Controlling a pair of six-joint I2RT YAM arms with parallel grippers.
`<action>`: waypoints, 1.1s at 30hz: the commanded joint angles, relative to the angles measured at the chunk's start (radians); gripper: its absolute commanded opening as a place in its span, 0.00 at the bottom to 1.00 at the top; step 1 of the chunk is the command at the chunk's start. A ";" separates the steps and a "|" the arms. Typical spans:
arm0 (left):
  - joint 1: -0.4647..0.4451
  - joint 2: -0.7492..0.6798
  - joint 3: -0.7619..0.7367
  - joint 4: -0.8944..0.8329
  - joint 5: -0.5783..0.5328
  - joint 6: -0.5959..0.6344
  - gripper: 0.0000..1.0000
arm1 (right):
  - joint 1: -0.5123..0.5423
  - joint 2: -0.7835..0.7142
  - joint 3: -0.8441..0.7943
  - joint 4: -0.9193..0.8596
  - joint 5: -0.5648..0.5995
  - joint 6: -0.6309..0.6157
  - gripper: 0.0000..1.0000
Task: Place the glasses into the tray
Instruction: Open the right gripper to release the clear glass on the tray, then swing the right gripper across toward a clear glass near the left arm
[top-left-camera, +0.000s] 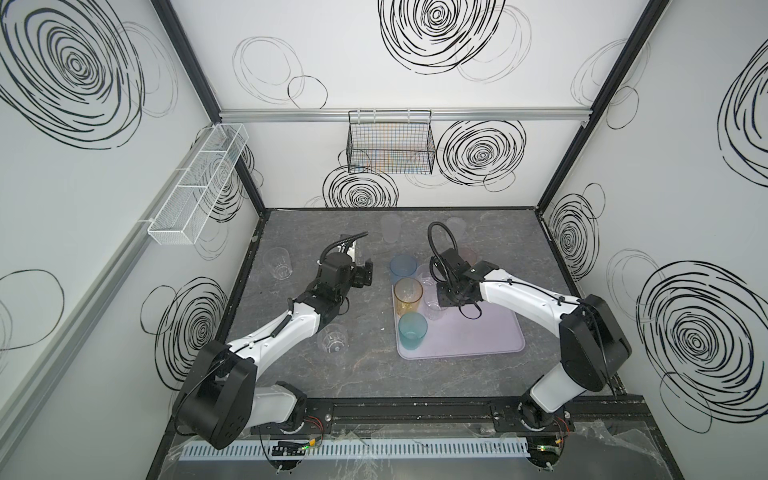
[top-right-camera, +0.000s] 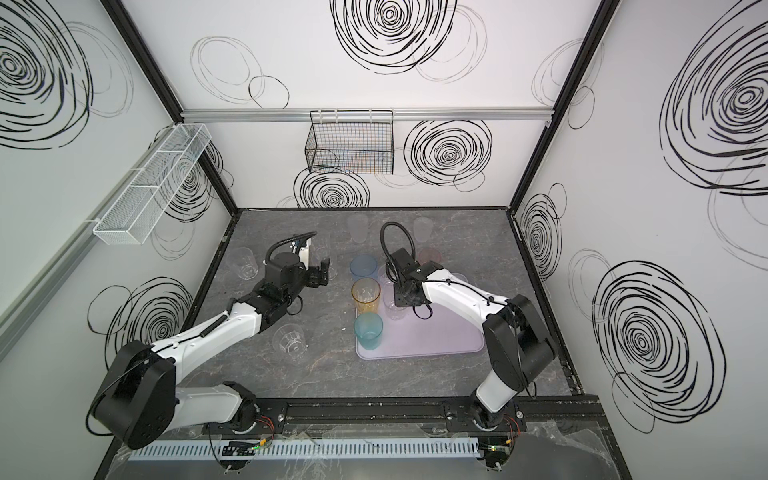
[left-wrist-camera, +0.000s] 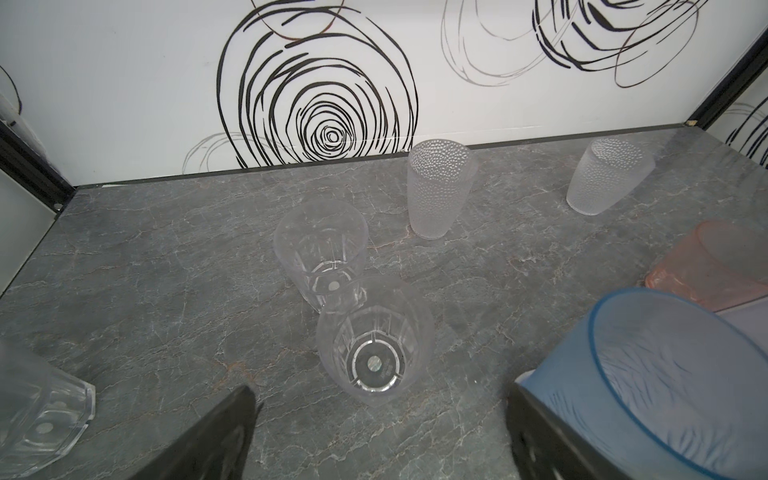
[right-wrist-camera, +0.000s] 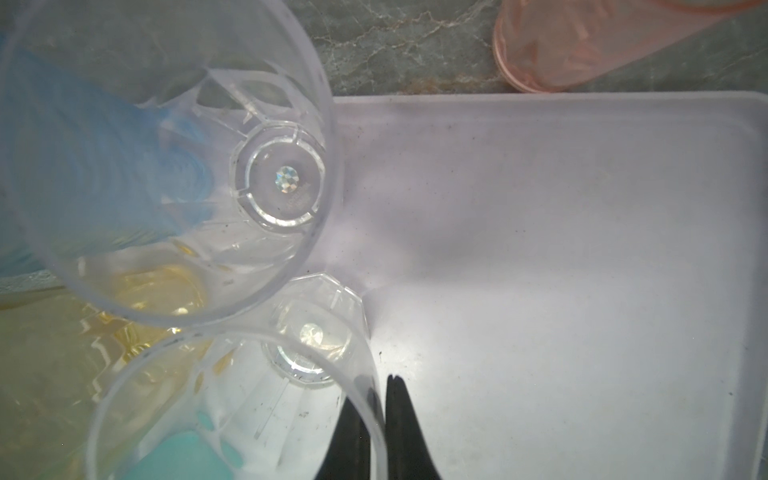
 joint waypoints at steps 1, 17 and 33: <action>0.004 0.000 -0.001 0.022 -0.014 0.008 0.96 | 0.004 0.033 0.032 -0.036 0.025 0.019 0.02; -0.008 -0.008 0.060 -0.089 -0.243 -0.062 0.96 | -0.088 -0.029 0.057 -0.082 -0.165 -0.019 0.31; -0.041 -0.015 0.141 -0.202 0.030 -0.097 0.96 | -0.218 0.046 0.146 0.092 -0.220 -0.025 0.52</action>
